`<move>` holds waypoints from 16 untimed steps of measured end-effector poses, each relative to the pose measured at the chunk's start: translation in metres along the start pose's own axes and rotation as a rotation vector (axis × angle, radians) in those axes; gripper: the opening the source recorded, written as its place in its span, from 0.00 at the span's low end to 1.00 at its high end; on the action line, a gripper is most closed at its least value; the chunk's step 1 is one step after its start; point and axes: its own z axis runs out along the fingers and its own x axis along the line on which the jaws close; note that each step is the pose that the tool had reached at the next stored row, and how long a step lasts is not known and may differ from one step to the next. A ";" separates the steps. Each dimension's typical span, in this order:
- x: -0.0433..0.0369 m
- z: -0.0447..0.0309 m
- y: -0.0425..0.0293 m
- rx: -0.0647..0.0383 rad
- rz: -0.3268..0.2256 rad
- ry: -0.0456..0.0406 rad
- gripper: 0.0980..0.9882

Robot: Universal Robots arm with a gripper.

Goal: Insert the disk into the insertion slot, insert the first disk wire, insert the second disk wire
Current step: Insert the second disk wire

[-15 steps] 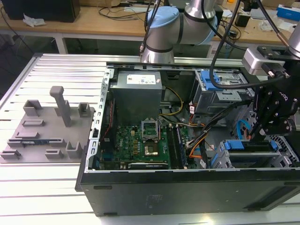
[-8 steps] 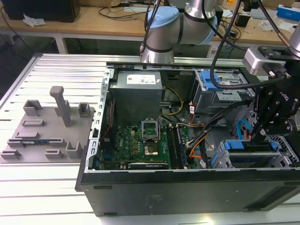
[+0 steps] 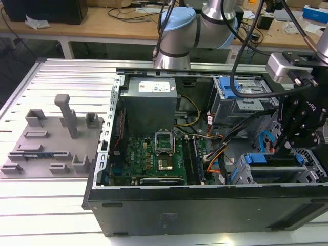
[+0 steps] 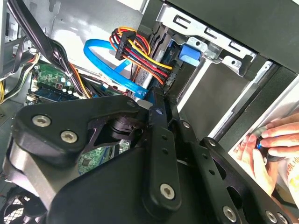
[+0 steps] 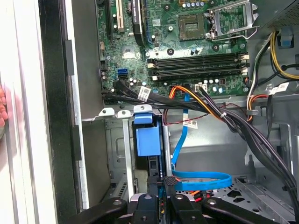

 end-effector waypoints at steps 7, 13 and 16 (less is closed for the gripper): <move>0.0000 0.0004 -0.0009 0.000 0.000 0.0002 0.07; -0.0002 0.0026 -0.0012 0.000 0.000 0.0001 0.07; -0.0003 0.0033 -0.0012 0.000 0.000 0.0000 0.07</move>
